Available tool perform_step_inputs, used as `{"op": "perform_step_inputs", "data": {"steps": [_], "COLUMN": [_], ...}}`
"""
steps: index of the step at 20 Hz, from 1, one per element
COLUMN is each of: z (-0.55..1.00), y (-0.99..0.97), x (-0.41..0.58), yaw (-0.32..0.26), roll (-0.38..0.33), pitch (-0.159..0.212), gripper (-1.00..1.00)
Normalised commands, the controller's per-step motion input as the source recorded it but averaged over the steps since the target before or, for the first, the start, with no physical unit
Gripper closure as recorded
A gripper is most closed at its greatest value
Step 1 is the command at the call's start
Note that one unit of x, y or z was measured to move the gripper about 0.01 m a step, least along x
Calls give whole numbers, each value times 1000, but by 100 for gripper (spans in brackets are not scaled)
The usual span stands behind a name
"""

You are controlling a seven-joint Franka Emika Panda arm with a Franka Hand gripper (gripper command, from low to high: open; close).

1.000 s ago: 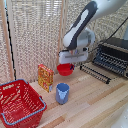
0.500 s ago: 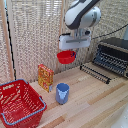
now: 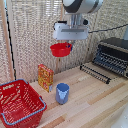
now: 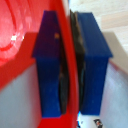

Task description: Please locate the crimson dish within your space. Move your hand towards it gently. Tenderly hold the bowl carefully using your fingers and raise it. With caution, shift it towards the basket. Kindly let loose of the dish to drop it in the basket.

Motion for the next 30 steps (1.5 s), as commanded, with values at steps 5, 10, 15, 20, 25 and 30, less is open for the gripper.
{"op": "perform_step_inputs", "data": {"steps": [5, 10, 15, 20, 25, 30], "z": [30, 0, 0, 0, -23, -213], "y": [989, 1000, 1000, 986, 894, 410], "x": [-9, 0, 3, 59, 149, 364], "yaw": [0, 0, 0, 0, -2, -1], "roll": [0, -10, -24, -30, -66, -75], "pitch": [14, 43, 56, 7, -43, -123], "gripper": [100, 100, 100, 100, 100, 100]}}
